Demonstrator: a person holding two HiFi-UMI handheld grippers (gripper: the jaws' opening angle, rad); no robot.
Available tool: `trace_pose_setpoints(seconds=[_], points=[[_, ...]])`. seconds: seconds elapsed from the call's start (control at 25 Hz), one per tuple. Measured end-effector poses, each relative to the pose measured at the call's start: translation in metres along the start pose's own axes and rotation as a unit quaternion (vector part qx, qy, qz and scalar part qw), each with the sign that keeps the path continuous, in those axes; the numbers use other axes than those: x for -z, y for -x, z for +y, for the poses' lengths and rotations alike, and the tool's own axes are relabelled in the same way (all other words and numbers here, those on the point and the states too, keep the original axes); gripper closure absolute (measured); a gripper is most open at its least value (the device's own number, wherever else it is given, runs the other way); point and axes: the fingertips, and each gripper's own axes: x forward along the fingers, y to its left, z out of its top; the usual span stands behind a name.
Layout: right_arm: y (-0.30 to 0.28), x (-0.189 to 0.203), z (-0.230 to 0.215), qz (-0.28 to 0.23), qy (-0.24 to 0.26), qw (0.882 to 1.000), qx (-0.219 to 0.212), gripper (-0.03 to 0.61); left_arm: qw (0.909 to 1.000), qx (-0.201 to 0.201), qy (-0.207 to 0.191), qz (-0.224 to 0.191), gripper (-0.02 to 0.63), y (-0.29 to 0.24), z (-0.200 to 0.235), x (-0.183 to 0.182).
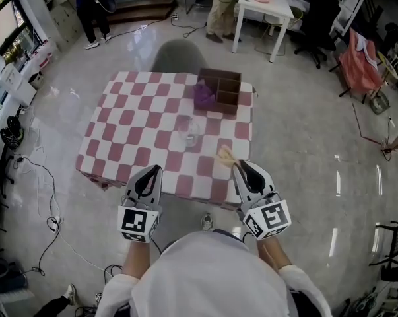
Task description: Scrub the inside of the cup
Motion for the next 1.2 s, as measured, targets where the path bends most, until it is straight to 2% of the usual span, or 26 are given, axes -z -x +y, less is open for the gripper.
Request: trace_pose_setpoints(seconds=[0.28,0.6,0.92,1.2], points=[[-0.018,0.003,-0.023,-0.007,-0.001,1.000,-0.021,0.508,0.9999,-0.013,-0.003,-0.007,0.581,-0.028,0.000,-0.004],[-0.038,0.006,-0.036,-0.007,-0.005,1.000,-0.013,0.508,0.9999,0.004,-0.011,-0.010,0.581,-0.054,0.007,-0.006],[-0.067,0.005,-0.039,-0.005,-0.004,1.000,0.014,0.508,0.9984,0.048,-0.025,-0.016,0.581,-0.089,0.028,-0.013],[-0.090,0.008,-0.045,-0.004,-0.004,0.999,0.051,0.508,0.9950,0.092,-0.018,-0.035,0.581,-0.123,0.049,-0.019]])
